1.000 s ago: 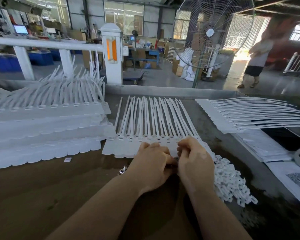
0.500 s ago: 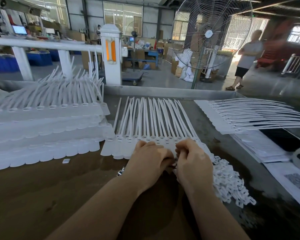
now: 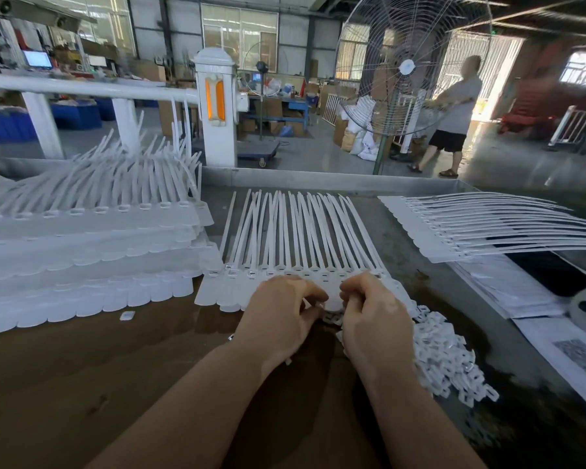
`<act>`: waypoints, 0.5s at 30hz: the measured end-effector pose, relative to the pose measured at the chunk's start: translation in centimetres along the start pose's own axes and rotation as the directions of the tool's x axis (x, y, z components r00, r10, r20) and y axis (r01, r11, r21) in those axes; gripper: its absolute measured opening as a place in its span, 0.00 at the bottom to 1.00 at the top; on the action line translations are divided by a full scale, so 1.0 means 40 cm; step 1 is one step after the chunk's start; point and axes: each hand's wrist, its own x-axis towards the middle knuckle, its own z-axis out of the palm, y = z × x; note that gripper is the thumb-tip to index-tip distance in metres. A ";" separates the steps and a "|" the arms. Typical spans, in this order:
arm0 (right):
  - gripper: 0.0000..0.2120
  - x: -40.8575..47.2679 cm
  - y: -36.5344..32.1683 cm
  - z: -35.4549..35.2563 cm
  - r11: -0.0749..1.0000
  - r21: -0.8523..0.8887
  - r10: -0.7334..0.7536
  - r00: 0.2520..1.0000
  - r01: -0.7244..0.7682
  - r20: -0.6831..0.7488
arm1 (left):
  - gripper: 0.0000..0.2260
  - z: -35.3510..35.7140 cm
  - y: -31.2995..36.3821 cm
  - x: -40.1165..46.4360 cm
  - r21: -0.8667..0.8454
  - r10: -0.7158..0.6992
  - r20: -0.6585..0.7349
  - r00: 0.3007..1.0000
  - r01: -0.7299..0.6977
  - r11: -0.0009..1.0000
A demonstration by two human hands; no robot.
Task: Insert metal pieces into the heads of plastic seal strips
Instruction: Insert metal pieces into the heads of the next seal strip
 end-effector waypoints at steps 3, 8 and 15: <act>0.09 0.001 0.001 -0.001 1.000 -0.012 0.005 1.000 -0.005 0.013 | 0.10 0.001 0.001 -0.002 -0.028 -0.013 0.006 1.000 0.013 1.000; 0.09 0.002 0.003 -0.001 1.000 -0.017 0.007 1.000 -0.006 0.016 | 0.09 -0.003 0.007 -0.002 -0.058 -0.022 -0.014 1.000 0.021 0.998; 0.09 -0.001 0.009 -0.003 1.000 -0.005 -0.015 1.000 0.015 -0.010 | 0.11 -0.004 0.007 -0.002 -0.095 -0.062 -0.131 0.989 0.050 0.994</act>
